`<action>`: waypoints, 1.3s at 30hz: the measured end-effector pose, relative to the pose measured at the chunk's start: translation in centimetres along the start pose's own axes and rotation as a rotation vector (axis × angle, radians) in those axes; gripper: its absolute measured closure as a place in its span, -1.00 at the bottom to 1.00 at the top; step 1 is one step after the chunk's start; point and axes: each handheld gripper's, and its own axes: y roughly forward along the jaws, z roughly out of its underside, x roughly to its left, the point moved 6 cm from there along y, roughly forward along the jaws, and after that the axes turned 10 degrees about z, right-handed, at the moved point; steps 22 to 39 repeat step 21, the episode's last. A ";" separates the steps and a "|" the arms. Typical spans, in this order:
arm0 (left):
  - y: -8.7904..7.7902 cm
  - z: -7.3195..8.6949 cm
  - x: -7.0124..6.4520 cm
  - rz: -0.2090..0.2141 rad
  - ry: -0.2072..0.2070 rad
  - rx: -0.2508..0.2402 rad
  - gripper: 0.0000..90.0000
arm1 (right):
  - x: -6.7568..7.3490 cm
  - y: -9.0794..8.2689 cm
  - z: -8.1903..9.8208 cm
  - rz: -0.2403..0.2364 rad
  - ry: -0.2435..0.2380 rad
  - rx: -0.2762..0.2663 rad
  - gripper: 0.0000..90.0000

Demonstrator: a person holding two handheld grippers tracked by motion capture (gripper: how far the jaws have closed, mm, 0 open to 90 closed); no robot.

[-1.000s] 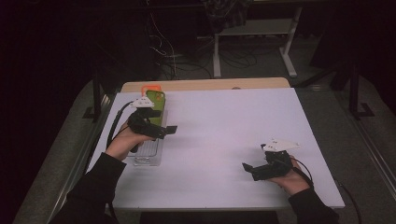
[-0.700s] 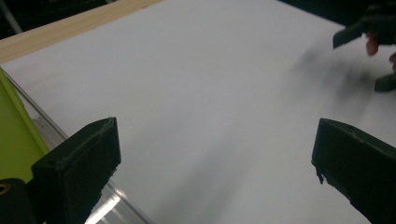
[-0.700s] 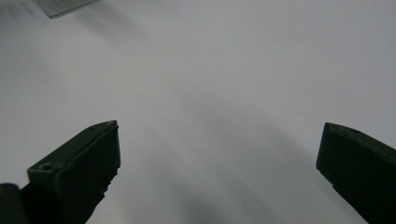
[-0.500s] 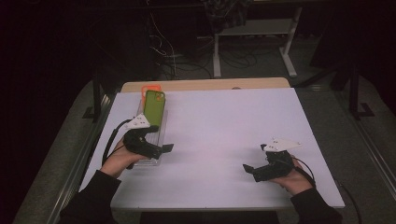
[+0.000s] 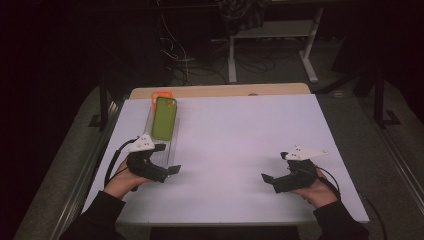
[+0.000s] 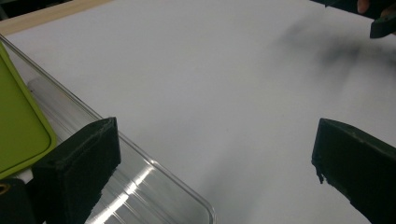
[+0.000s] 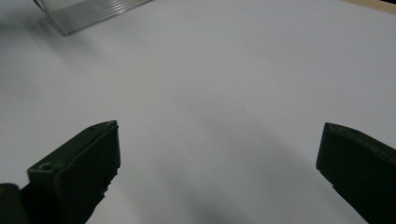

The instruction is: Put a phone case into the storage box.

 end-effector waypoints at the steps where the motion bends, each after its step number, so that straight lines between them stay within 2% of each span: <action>1: 0.0 0.1 0.0 -0.001 -0.004 -0.003 -0.98 | 0.0 -0.1 0.0 0.001 0.004 0.001 -1.00; 13: -0.2 1.1 0.3 -0.005 -0.018 0.000 -0.98 | -0.1 -0.1 0.0 0.000 0.008 -0.004 -1.00; 20: -0.1 1.1 0.3 0.004 -0.008 0.012 -0.98 | 0.0 -0.1 0.0 -0.004 0.006 -0.006 -1.00; 39: -0.1 1.1 0.2 0.005 -0.012 0.006 -0.98 | 0.0 -0.1 0.0 -0.005 0.006 -0.007 -1.00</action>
